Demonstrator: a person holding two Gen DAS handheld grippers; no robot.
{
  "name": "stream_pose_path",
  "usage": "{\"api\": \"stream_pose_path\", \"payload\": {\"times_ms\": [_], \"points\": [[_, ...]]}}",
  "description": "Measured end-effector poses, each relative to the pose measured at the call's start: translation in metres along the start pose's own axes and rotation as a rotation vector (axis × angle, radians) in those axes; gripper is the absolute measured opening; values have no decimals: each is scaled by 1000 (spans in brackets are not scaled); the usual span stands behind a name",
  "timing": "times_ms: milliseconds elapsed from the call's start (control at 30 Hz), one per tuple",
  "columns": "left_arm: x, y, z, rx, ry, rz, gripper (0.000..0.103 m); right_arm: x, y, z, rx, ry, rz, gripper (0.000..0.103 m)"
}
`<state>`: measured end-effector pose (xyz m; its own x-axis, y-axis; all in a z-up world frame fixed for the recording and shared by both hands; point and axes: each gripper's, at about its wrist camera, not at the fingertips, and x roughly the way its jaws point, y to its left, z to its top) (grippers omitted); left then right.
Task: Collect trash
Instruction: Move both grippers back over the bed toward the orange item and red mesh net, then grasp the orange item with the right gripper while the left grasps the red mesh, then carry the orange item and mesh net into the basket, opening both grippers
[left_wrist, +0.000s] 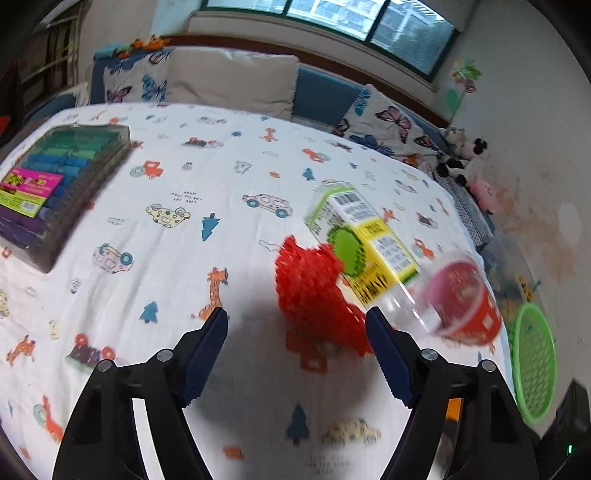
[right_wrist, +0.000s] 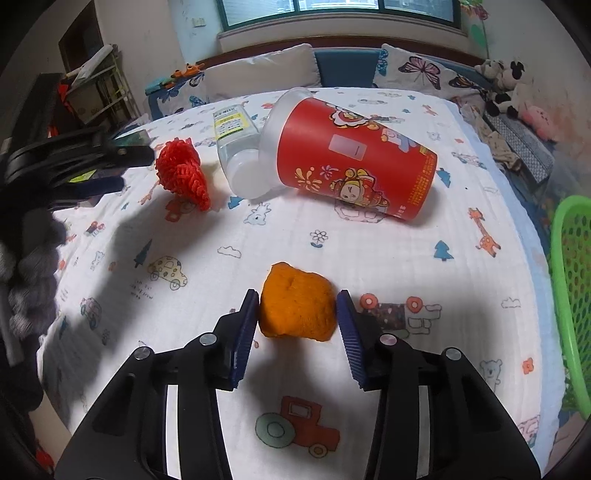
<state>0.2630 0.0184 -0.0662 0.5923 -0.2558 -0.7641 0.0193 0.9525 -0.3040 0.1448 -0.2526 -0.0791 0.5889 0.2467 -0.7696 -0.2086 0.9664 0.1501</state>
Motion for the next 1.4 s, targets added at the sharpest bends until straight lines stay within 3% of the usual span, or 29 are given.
{"api": "stream_pose_path", "payload": {"times_ms": [333,467,633,1100,1400], "points": [[30,-2,11,15,40,-35,61,-19,-2,-5,21,-29,16,43],[35,-1,9,11,53,-85,48,-28,-3,-6,24,-42,16,42],[28,-5,3,43,42,-95,32,-34,-5,-8,37,-52,22,40],[-28,-15,-18,91,-16,-146,30,-54,-10,-16,50,-86,22,38],[-56,-64,-26,187,-45,-210,30,-85,-49,-25,114,-133,-44,38]]}}
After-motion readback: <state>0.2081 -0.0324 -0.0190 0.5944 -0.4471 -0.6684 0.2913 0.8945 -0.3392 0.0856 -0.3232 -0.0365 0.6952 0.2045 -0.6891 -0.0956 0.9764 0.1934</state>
